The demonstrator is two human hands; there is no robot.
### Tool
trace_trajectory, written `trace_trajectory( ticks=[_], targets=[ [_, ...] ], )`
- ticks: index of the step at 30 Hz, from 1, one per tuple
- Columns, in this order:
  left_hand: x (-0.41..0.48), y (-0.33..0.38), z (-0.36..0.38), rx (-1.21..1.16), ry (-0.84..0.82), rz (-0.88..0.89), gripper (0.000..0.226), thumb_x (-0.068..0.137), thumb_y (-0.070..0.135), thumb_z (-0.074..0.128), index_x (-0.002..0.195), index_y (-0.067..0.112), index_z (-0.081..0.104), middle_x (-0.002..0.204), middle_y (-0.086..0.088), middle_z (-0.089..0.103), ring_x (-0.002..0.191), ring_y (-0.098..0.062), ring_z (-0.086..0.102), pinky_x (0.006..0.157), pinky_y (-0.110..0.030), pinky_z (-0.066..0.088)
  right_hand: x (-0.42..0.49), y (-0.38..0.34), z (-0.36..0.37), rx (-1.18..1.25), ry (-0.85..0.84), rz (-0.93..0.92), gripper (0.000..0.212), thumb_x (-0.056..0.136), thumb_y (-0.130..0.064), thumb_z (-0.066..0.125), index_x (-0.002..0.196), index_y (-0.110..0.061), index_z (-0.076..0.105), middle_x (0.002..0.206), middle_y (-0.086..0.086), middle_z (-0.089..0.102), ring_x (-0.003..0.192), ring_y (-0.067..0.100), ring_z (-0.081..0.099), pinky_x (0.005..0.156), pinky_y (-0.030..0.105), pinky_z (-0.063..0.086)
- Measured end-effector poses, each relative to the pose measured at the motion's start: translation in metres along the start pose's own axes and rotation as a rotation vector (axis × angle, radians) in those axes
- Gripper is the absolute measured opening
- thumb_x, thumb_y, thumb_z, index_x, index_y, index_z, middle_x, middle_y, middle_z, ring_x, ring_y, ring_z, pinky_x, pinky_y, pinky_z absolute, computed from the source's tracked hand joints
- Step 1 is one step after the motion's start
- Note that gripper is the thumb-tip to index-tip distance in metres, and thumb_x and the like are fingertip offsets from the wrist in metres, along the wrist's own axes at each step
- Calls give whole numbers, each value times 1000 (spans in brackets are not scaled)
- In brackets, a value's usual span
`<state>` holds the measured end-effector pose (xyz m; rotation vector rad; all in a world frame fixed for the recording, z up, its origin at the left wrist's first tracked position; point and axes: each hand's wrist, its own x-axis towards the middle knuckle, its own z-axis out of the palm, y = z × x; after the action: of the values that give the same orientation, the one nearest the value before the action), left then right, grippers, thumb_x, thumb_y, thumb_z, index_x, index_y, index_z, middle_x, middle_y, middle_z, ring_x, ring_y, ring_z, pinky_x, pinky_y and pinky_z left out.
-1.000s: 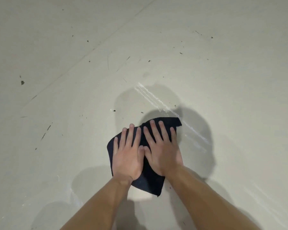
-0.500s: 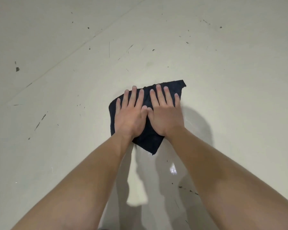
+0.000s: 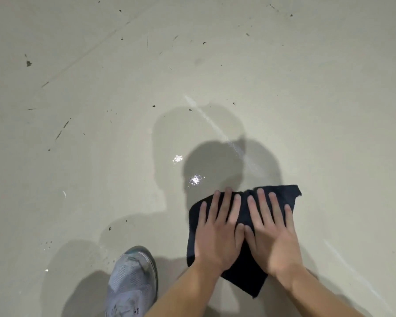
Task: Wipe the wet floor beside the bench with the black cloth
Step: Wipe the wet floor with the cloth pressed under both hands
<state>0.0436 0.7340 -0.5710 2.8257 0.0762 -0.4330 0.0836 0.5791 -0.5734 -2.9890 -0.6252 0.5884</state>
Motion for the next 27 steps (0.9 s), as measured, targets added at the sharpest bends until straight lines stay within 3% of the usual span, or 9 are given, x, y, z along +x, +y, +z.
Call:
trace_trajectory(
  ticks=[3,7,12,14,18,23,27],
  targets=[
    [20,-32,-15,12,18,73,62,105,45,30,161,20,22,170,0,14,156,-24,13,123,-51,21,36,-12,-12,-6,10,-37,71,99,-52,31,160,-18,24,170,8,9,157,33,9,122,57,9],
    [73,-88,-48,14,74,-98,65,105,48,24,163,23,9,171,2,0,157,-22,-2,126,-48,7,107,-58,-30,46,55,9,68,103,-51,11,163,-22,0,171,6,-9,157,31,-9,125,56,-2],
    [66,-128,-55,21,136,-231,64,105,50,22,162,24,12,171,-1,6,157,-27,3,126,-47,10,123,-102,-24,139,156,13,71,103,-45,32,161,-9,14,170,18,9,157,36,7,125,56,7],
    [42,-117,-42,17,149,-323,63,105,46,19,163,22,11,171,-3,5,157,-29,3,125,-51,10,98,-107,-16,133,183,-8,71,102,-43,34,160,-6,19,169,20,14,156,37,13,124,55,11],
    [-11,-68,-15,-28,152,-391,66,103,41,27,161,12,17,170,-11,9,156,-35,7,123,-54,15,28,-102,5,47,77,6,72,102,-45,19,161,-8,6,170,19,2,156,37,5,124,57,8],
    [-50,-25,11,-4,58,-321,68,101,43,23,162,14,12,171,-8,0,157,-29,-2,124,-53,10,-30,-59,20,87,31,27,75,97,-45,39,158,-3,25,168,21,12,155,41,10,122,59,11],
    [-26,-5,8,46,28,-173,69,100,44,25,161,14,14,171,-9,6,157,-30,2,124,-55,14,-34,-26,12,106,41,86,79,96,-50,40,158,-4,23,168,21,12,156,40,4,122,58,10]
  ],
)
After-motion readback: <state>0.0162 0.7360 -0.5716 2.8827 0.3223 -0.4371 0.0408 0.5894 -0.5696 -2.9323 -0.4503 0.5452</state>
